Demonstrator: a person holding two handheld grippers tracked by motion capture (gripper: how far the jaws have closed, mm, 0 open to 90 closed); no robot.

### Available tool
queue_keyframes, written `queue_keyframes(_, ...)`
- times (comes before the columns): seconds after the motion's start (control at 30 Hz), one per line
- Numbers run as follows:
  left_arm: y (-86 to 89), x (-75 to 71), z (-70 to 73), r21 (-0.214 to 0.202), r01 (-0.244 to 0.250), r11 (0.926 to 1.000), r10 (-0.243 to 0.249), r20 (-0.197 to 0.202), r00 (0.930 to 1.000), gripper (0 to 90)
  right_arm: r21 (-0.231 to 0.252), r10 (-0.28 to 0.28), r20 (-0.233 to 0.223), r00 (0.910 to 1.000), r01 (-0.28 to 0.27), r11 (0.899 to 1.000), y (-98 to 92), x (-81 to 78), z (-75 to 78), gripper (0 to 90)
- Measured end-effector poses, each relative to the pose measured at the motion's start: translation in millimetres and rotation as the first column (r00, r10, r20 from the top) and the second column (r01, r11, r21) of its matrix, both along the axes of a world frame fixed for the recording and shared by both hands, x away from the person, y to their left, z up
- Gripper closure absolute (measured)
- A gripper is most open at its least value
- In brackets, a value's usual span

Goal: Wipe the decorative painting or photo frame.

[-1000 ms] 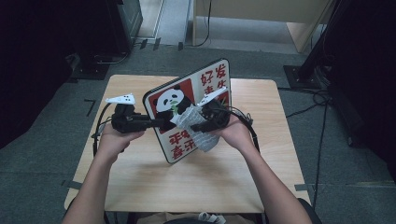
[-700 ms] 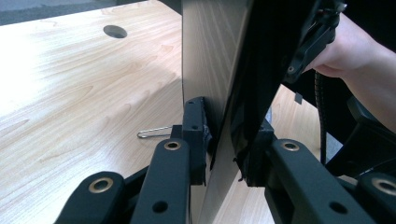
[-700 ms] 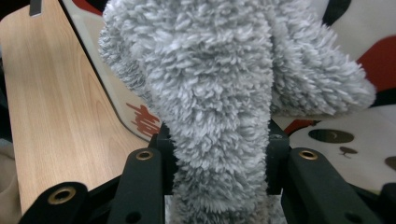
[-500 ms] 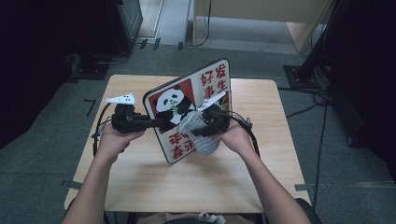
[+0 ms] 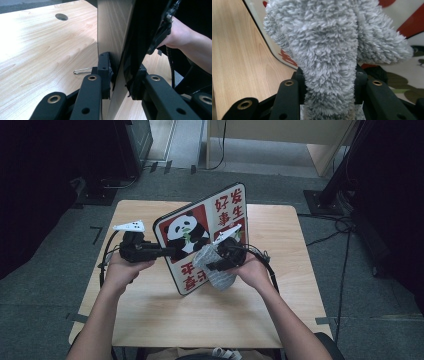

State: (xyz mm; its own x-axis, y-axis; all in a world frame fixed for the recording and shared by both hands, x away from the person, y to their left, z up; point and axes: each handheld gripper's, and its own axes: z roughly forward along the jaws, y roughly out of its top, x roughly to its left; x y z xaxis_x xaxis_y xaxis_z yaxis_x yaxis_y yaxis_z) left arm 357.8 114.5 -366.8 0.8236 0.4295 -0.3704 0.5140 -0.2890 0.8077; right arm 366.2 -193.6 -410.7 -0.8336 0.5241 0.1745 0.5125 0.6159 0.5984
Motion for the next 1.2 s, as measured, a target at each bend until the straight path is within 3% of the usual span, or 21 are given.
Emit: queue_keyframes(1.2,0.0,-0.2,0.2,0.003,0.002,1.0000,-0.002,0.002,1.0000,75.7,-0.052,0.007,-0.064,0.9979,-0.011,0.999,-5.3,-6.0,-46.8,61.5)
